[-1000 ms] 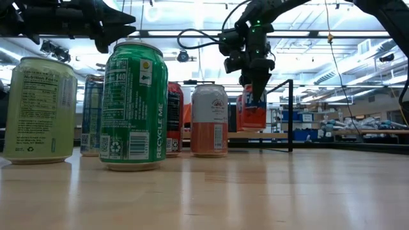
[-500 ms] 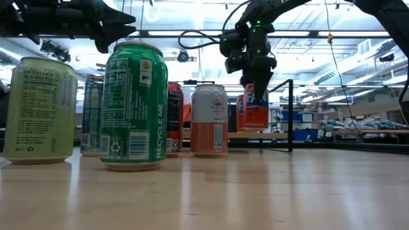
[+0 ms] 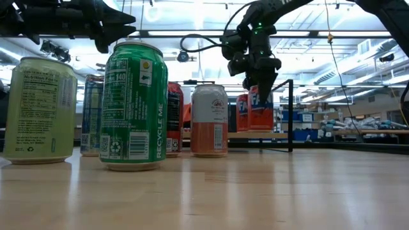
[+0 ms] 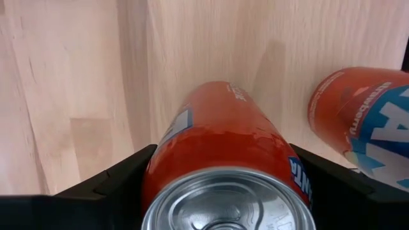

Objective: Place canned beverage on shelf
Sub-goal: Put the red soda can on the shelf aligned with the other red soda can

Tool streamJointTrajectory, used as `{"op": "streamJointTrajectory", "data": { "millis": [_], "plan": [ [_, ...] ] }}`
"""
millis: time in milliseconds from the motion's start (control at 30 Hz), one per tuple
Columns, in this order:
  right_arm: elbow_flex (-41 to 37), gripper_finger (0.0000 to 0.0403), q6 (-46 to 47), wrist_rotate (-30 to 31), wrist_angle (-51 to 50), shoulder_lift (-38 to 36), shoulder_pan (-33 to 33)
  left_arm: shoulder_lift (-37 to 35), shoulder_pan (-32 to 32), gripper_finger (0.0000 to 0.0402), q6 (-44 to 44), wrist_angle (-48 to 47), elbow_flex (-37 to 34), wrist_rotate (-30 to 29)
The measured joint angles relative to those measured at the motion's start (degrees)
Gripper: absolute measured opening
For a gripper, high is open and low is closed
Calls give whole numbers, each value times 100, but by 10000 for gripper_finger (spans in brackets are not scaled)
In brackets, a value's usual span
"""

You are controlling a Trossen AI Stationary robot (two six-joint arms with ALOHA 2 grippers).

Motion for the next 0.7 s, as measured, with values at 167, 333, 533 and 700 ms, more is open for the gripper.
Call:
{"op": "streamJointTrajectory", "data": {
  "millis": [167, 333, 533, 700],
  "plan": [
    [-18, 328, 8, 25, 28, 0, 1, 0, 0, 192, 0, 2, 0, 0],
    [-52, 352, 100, 74, 78, 36, 5, 0, 0, 192, 0, 2, 0, 0],
    [-51, 383, 95, 474, 91, 45, 114, 0, 0, 192, -20, 2, 0, 0],
    [-51, 397, 94, 673, 43, 37, 252, 0, 0, 192, -17, 2, 0, 0]
  ]
}}
